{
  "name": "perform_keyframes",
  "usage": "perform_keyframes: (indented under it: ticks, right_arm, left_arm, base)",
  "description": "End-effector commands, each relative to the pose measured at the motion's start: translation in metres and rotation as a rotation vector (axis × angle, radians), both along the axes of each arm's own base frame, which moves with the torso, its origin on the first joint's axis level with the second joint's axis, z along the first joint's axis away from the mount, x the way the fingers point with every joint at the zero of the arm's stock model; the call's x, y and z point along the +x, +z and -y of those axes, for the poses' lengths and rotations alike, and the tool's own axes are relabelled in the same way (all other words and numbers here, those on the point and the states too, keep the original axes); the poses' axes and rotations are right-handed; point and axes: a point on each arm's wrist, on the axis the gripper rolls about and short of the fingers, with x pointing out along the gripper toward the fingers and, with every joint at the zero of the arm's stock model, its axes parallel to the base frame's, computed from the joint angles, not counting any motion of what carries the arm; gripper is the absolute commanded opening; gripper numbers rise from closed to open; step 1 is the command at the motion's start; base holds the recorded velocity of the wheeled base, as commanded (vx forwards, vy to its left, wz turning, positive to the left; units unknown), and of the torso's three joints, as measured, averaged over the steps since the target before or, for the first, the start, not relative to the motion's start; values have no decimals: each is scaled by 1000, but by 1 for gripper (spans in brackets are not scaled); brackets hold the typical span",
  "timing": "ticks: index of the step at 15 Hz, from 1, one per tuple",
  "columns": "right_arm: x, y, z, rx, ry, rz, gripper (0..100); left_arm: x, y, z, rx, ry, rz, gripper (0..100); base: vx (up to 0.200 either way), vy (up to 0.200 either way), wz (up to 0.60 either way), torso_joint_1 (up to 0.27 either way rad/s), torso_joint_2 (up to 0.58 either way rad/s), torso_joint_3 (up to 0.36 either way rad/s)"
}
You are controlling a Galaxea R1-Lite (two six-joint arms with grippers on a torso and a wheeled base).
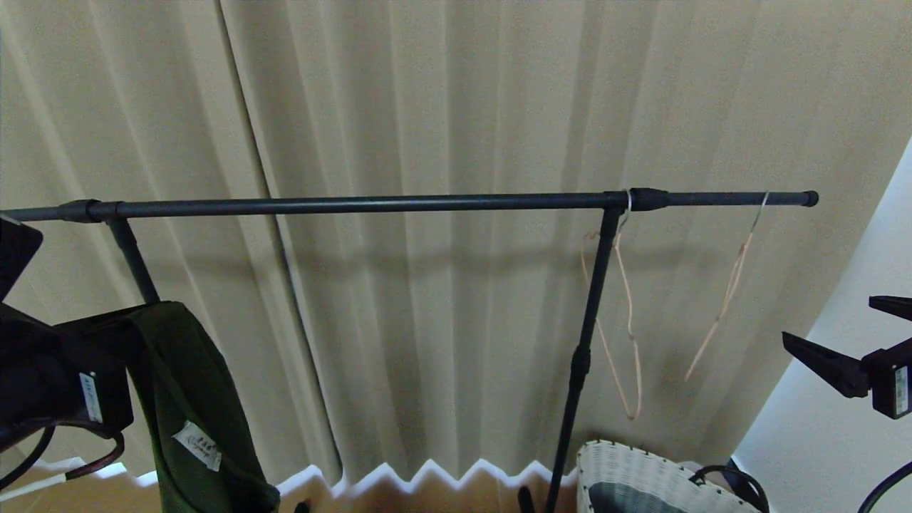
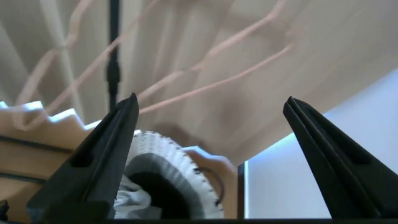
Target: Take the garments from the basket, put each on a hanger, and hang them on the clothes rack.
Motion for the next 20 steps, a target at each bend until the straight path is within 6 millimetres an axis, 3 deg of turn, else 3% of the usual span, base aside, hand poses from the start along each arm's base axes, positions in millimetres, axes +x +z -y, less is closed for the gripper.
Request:
perform_keyframes:
  ticks: [1, 9, 15, 20]
  right_arm:
    - [0, -1, 0, 0, 2, -3, 100]
    - [16, -6, -2, 5, 14, -15, 100]
    - [26, -9, -2, 7, 15, -22, 100]
    - [52, -18, -8, 89, 3, -94, 100]
  left_arm:
    - [0, 0, 0, 1, 1, -2, 0]
    - [1, -6, 0, 8, 1, -8, 0]
    - [1, -7, 0, 11, 0, -9, 0]
    - [-8, -24, -3, 18, 3, -21, 0]
  base:
    - [0, -200, 0, 2, 7, 2]
    - [0, -25, 0, 0, 2, 0]
    - [200, 0, 0, 2, 5, 4]
    - [0, 0, 0, 0, 0, 0]
